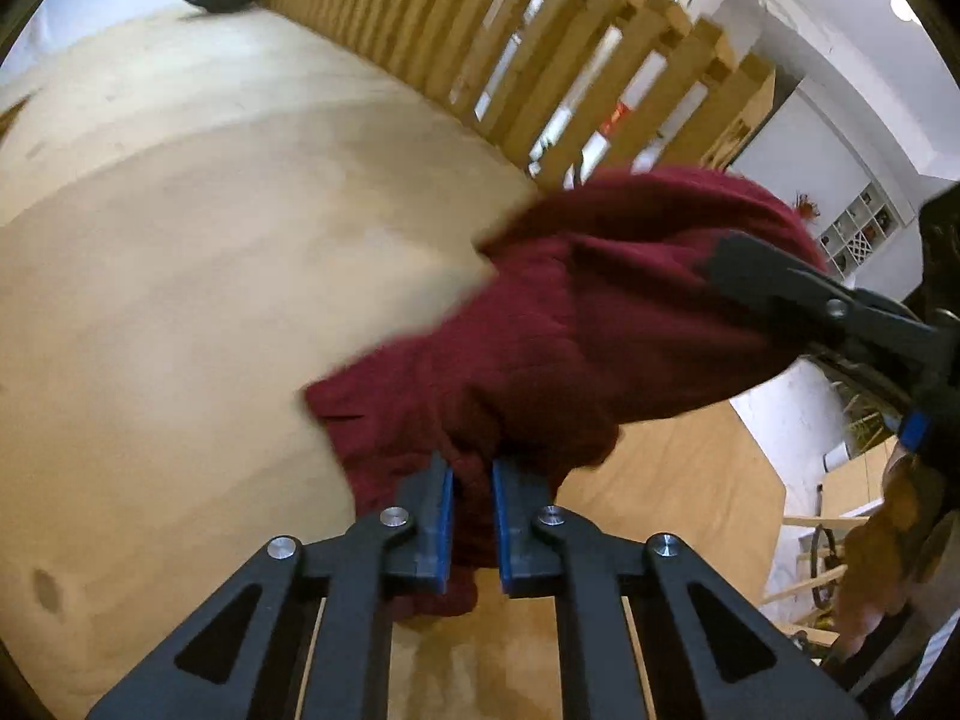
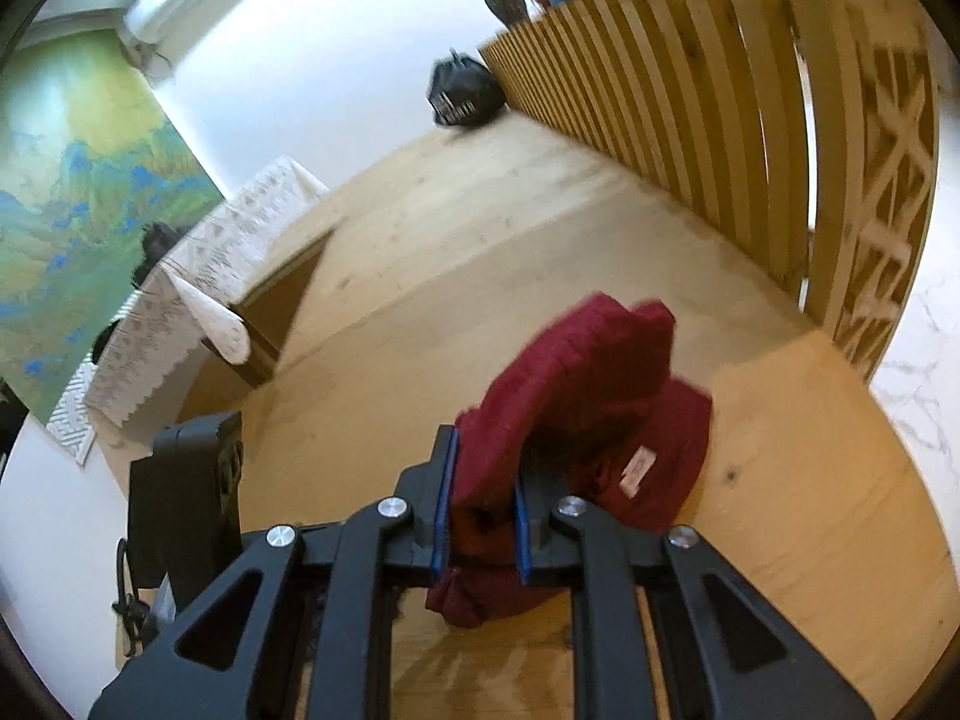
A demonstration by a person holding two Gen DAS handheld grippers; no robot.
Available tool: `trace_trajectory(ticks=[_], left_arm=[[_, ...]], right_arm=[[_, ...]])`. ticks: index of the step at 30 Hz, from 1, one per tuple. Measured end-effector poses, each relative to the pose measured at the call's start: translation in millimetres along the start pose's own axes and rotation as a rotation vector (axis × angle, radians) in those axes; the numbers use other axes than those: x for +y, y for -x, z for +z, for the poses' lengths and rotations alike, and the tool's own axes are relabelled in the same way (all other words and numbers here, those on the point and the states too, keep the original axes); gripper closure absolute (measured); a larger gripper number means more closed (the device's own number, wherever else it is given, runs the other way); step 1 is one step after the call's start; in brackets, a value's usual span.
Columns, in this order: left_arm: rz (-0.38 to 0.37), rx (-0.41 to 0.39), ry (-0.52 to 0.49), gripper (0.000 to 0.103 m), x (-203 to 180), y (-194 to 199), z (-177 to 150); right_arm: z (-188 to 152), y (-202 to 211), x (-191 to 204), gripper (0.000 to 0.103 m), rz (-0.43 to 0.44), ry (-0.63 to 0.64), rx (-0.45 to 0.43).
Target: Fold clothes
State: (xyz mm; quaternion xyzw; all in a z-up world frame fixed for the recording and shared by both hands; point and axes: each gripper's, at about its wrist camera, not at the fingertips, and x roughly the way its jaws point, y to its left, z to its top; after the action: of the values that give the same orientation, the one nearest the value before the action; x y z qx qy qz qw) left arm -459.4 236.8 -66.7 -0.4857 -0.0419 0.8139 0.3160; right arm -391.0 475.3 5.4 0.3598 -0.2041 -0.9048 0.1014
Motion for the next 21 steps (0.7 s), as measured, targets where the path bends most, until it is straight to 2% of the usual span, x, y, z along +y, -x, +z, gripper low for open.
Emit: trace_trajectory(ticks=[5,11,13,15,17,18,21], left_arm=[[0.073,-0.118,-0.018,0.095,27.8,72.4,7.8],[0.080,-0.227,-0.111,0.094,40.0,180.4,0.3],[0.084,-0.242,-0.144,0.094,43.9,199.0,0.1],[0.122,-0.251,-0.167,0.087,41.8,197.4,6.2],[0.190,-0.236,-0.161,0.069,35.6,173.2,22.3],[0.231,-0.200,-0.145,0.053,42.6,154.9,29.9],[0.381,-0.085,-0.093,0.053,71.3,107.6,36.7]], right_arm=[[11.2,42.4,43.1,0.087,0.061,0.078,-0.079],[10.1,88.0,92.2,0.087,0.133,0.187,-0.134],[7.0,93.3,104.7,0.087,0.137,0.226,-0.144],[5.6,88.6,113.4,0.087,0.123,0.261,-0.155],[9.6,62.1,112.7,0.087,0.048,0.275,-0.134],[13.0,37.6,106.3,0.087,-0.033,0.271,-0.100],[19.1,-39.0,81.8,0.074,-0.296,0.266,0.048]])
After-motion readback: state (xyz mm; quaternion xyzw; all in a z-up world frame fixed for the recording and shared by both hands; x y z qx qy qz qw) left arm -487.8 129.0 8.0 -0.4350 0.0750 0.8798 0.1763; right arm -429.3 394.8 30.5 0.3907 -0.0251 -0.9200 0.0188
